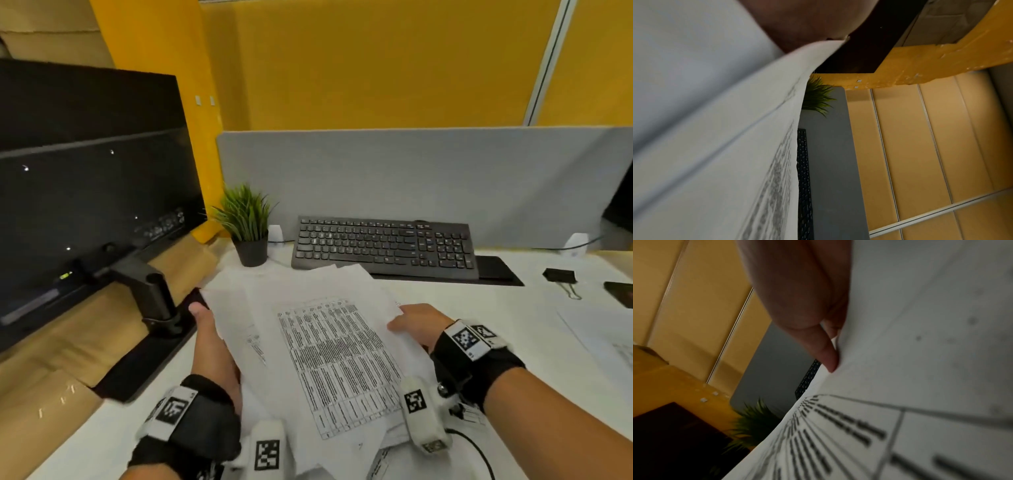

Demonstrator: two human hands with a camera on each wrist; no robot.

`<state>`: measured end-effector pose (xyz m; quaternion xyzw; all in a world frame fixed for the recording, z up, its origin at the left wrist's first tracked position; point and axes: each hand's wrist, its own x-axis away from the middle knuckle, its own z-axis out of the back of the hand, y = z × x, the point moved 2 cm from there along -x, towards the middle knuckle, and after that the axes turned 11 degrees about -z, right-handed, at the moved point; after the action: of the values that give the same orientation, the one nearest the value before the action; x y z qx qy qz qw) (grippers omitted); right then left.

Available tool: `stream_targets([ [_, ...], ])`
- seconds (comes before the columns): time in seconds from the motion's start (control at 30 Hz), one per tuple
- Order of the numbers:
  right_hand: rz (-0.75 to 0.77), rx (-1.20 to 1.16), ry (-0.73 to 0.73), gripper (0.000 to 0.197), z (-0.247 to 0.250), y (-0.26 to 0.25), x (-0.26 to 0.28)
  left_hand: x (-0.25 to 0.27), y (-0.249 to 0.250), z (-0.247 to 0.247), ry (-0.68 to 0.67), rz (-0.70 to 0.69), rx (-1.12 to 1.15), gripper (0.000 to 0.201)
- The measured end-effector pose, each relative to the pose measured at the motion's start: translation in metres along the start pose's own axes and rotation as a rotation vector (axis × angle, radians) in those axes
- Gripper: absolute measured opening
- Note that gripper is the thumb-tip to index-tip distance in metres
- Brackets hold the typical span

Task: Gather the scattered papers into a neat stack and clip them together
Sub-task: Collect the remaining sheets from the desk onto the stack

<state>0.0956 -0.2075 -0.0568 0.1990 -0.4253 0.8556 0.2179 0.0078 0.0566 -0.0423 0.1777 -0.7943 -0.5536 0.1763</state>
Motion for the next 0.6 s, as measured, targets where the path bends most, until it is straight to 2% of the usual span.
stream_targets([
  [0.03, 0.012, -0.013, 0.006, 0.035, 0.002, 0.002, -0.002, -0.001, -0.001, 0.0, -0.017, 0.015, 0.023, 0.076],
  [0.1, 0.012, -0.071, 0.0, 0.029, 0.006, 0.005, -0.005, 0.001, -0.004, -0.003, -0.137, 0.092, 0.107, 0.074],
  [0.17, 0.028, -0.104, -0.062, 0.027, 0.008, 0.005, -0.001, 0.006, -0.002, -0.01, -0.25, 0.173, 0.119, 0.059],
  [0.2, 0.054, -0.104, -0.111, 0.03, 0.008, 0.004, 0.003, 0.006, -0.003, -0.011, -0.294, 0.133, 0.04, 0.058],
  [0.27, 0.133, -0.138, -0.207, 0.038, 0.009, 0.0, 0.013, 0.0, -0.007, -0.011, -0.294, -0.01, -0.136, 0.064],
  [0.3, 0.176, -0.178, -0.222, 0.042, 0.012, -0.002, 0.018, -0.001, -0.007, -0.014, -0.28, -0.058, -0.145, 0.057],
  [0.37, 0.271, -0.279, -0.147, 0.052, 0.021, -0.009, 0.028, 0.0, 0.0, -0.018, -0.221, -0.157, -0.108, 0.042],
  [0.47, 0.505, -0.349, 0.045, 0.068, 0.041, -0.026, 0.053, 0.008, 0.02, -0.032, -0.234, -0.351, -0.006, 0.047],
  [0.5, 0.59, -0.346, 0.094, 0.068, 0.045, -0.03, 0.061, 0.013, 0.027, -0.038, -0.251, -0.403, 0.029, 0.052],
  [0.6, 0.772, -0.356, 0.212, 0.05, 0.046, -0.039, 0.085, 0.02, 0.044, -0.054, -0.155, -0.527, 0.042, 0.051],
])
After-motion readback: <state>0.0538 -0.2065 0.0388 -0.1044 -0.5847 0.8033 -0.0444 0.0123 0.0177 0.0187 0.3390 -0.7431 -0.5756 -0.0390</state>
